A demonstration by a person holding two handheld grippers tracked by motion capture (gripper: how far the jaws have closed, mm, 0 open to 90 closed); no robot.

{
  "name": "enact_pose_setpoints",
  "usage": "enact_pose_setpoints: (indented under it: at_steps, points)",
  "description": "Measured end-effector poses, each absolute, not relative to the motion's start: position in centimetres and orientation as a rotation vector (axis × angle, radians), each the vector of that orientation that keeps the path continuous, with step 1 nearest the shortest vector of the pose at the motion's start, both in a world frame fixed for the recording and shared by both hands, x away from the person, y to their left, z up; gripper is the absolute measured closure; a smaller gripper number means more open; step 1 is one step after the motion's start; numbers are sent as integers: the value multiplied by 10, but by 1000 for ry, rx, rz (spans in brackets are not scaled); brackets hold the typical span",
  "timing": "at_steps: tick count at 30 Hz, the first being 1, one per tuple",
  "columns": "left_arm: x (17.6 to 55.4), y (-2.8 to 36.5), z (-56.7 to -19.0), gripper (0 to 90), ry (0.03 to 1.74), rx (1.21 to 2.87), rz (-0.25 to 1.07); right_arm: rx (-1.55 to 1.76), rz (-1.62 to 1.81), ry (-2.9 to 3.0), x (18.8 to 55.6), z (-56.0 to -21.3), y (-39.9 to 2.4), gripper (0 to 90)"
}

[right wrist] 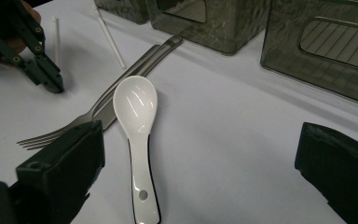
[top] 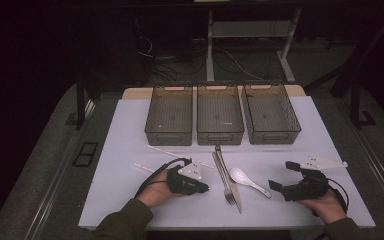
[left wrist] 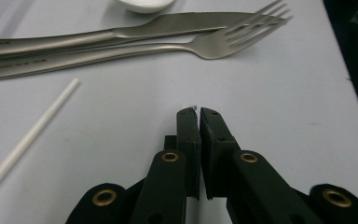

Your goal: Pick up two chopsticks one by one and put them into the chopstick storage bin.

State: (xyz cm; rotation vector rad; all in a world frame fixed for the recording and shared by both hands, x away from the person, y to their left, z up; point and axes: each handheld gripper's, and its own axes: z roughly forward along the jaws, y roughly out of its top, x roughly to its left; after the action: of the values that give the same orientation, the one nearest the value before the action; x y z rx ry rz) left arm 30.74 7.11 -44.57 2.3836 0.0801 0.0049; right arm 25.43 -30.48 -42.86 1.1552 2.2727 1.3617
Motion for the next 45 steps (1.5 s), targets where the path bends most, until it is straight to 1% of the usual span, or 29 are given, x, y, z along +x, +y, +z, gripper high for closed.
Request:
enact_pose_setpoints:
  at_steps: [5,16,20,23,25,27,31,37,42,45]
  points:
    - [318,66,-445,861,103,2393,37,1155,1361,2273,254,-429,-305,14]
    - [342,54,-446,864,239,2373,79,1160,1362,2273,254,-429,-305,14]
    - [345,55,-447,862,243,2364,80,1160,1363,2274,254,-428,-305,14]
    - [343,59,-443,751,249,2350,77,1155,1364,2274,254,-428,-305,14]
    - [343,66,-437,722,247,2341,79,1156,1365,2273,254,-428,-306,14]
    - [340,77,-428,702,263,2313,74,1155,1367,2271,254,-428,-306,14]
    - [337,103,-417,699,264,2329,106,1157,1368,2271,254,-428,-305,14]
    - [339,163,-411,703,391,2327,187,1155,1361,2275,254,-429,-305,14]
    - [345,215,-416,706,539,2338,228,1155,1359,2276,254,-429,-305,14]
    - [349,243,-420,736,640,2329,258,1158,1360,2275,254,-429,-305,14]
